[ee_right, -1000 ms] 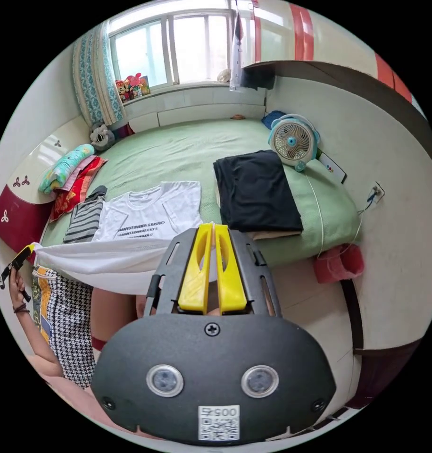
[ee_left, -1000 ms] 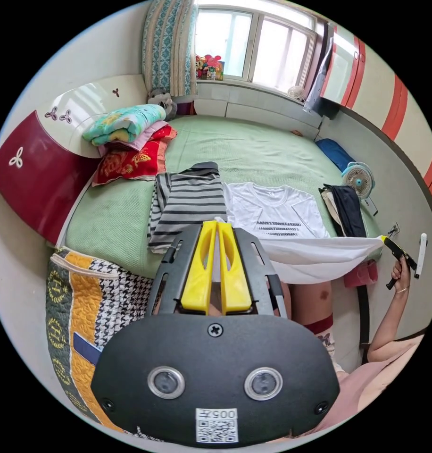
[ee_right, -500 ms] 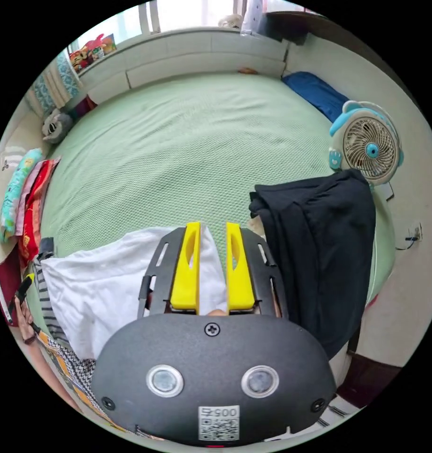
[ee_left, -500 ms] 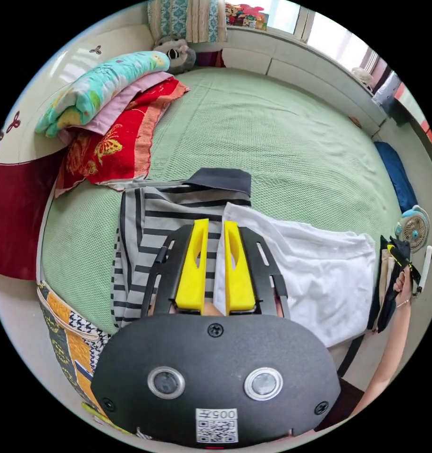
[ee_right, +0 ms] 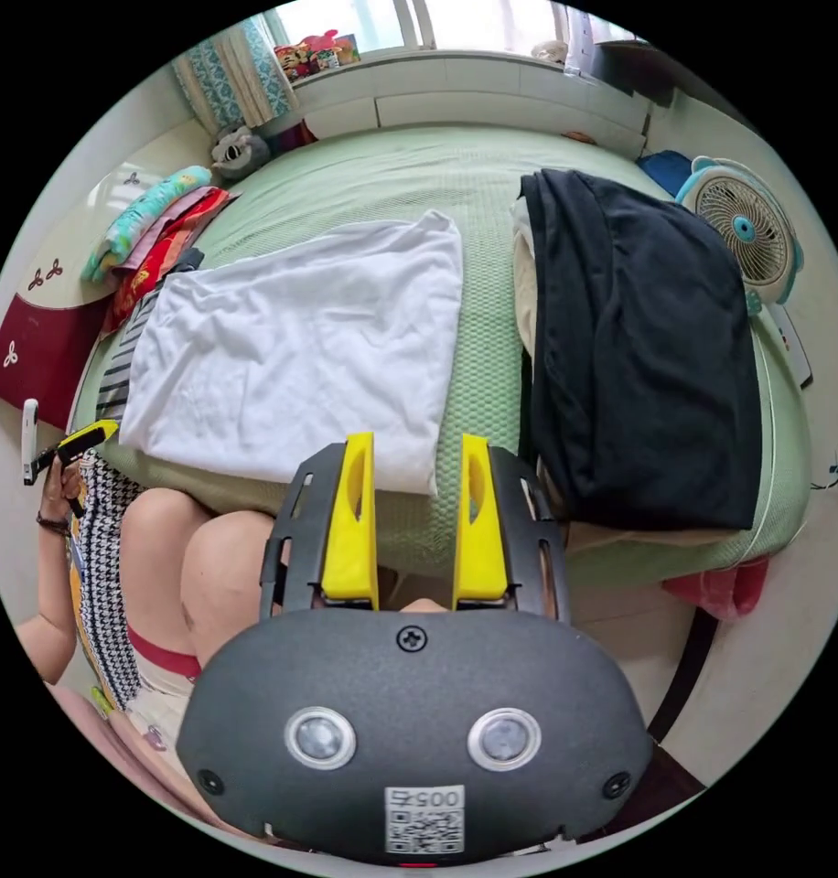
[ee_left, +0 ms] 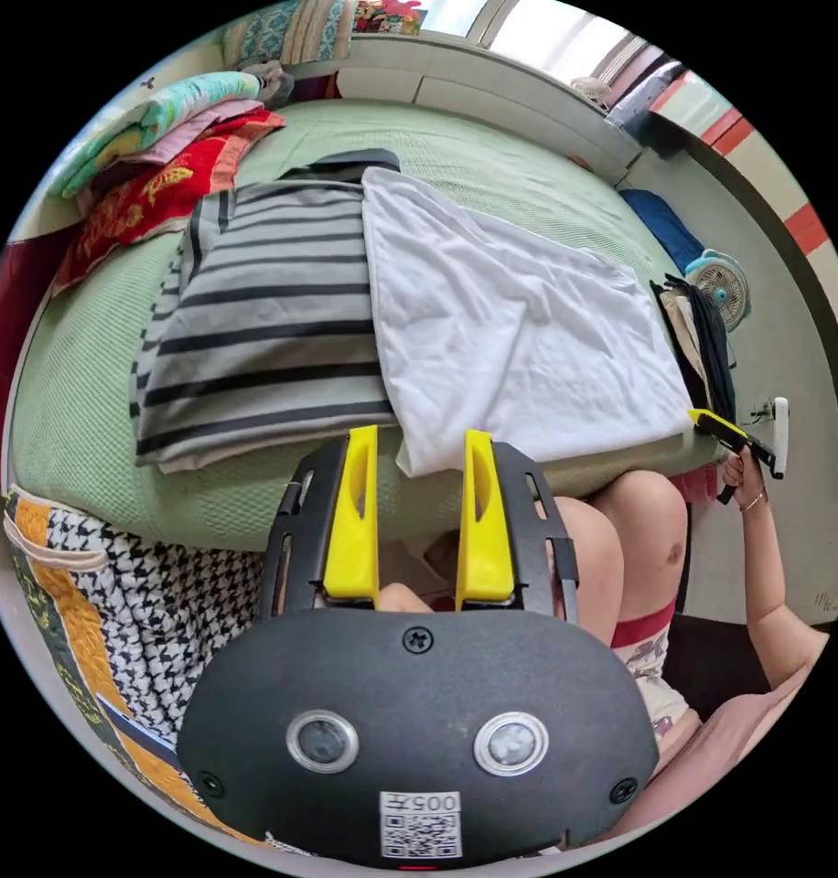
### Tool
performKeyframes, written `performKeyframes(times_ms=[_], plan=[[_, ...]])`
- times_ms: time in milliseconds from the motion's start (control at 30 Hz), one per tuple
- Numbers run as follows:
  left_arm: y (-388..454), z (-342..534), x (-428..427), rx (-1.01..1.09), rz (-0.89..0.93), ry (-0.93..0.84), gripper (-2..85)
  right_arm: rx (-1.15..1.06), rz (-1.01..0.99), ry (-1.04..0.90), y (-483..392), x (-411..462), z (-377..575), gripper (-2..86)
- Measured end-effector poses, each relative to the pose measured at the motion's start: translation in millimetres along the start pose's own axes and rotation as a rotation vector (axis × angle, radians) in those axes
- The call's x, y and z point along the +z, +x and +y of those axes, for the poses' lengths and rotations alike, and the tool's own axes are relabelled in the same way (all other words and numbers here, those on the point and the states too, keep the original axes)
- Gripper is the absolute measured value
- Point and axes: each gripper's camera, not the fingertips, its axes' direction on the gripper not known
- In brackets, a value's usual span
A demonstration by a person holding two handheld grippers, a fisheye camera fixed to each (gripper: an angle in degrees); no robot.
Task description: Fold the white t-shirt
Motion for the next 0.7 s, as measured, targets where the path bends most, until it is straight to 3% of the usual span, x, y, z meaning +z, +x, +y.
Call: performKeyframes(times_ms=[100, 200, 300, 533, 700], plan=[[7.4, -1.9, 43.4, -0.019, 0.045, -0.038, 12.0, 0.042, -0.028, -0.041, 7.1, 25.1, 4.3, 9.1], [16.4, -10.4, 69.9, -0.071, -0.075, -0.065, 5.0, 0.082, -0.034, -0.053, 6.6, 35.0, 4.3, 2.6], [21.6, -11.4, 68.8, -0.081, -0.074, -0.035, 2.7, 0.065, 0.018, -0.018, -0.9, 26.4, 8.5, -1.1], [15.5, 17.9, 53.7, -0.028, -0.059, 0.015, 1.3, -0.005, 0.051, 0.031, 3.8, 8.7, 48.3, -1.6], [-12.2, 51.0, 104.3, -0.101, -0.014, -0.043, 0.7, 0.088, 0.003, 0.019, 29.5, 53.7, 91.2, -1.5]])
